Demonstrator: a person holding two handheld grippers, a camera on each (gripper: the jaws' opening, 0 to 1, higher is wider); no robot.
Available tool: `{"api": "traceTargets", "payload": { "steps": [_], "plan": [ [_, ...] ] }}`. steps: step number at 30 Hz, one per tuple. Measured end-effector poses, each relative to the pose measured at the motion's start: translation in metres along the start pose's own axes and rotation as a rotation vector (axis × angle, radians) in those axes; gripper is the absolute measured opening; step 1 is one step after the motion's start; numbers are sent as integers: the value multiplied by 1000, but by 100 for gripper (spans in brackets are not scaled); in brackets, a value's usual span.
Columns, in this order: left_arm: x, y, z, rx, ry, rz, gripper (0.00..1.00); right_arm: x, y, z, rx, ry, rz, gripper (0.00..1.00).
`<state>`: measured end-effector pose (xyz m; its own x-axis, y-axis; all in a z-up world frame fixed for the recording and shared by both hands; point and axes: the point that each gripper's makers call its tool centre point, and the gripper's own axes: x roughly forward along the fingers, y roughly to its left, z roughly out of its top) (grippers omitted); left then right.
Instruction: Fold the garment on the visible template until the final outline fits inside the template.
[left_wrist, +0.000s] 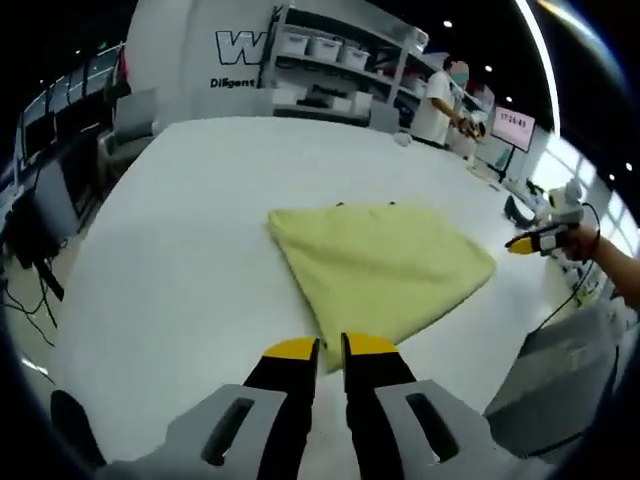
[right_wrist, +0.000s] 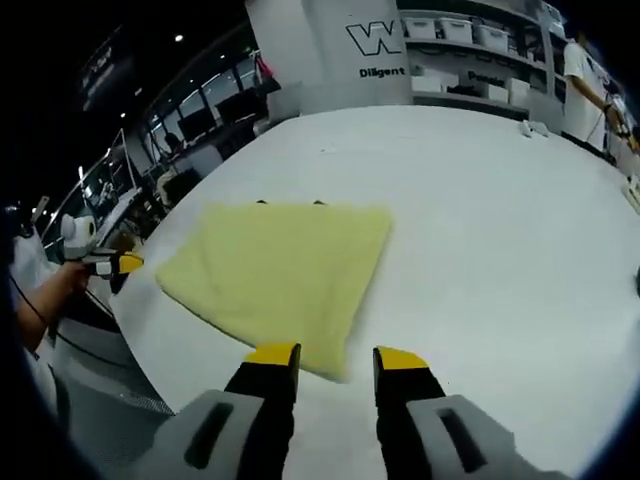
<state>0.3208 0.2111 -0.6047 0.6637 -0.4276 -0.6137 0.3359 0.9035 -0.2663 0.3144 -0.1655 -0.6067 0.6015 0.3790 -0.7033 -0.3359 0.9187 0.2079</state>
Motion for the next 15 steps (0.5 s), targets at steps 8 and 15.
{"api": "traceTargets", "payload": {
  "steps": [8,15],
  "plan": [
    [-22,-28,13,-50,-57,47,68,-26,19,17,-38,-74,-16,82],
    [-37,-38,13,-24,-51,106,92,-42,34,22,-67,-110,-15,98]
  ]
}}
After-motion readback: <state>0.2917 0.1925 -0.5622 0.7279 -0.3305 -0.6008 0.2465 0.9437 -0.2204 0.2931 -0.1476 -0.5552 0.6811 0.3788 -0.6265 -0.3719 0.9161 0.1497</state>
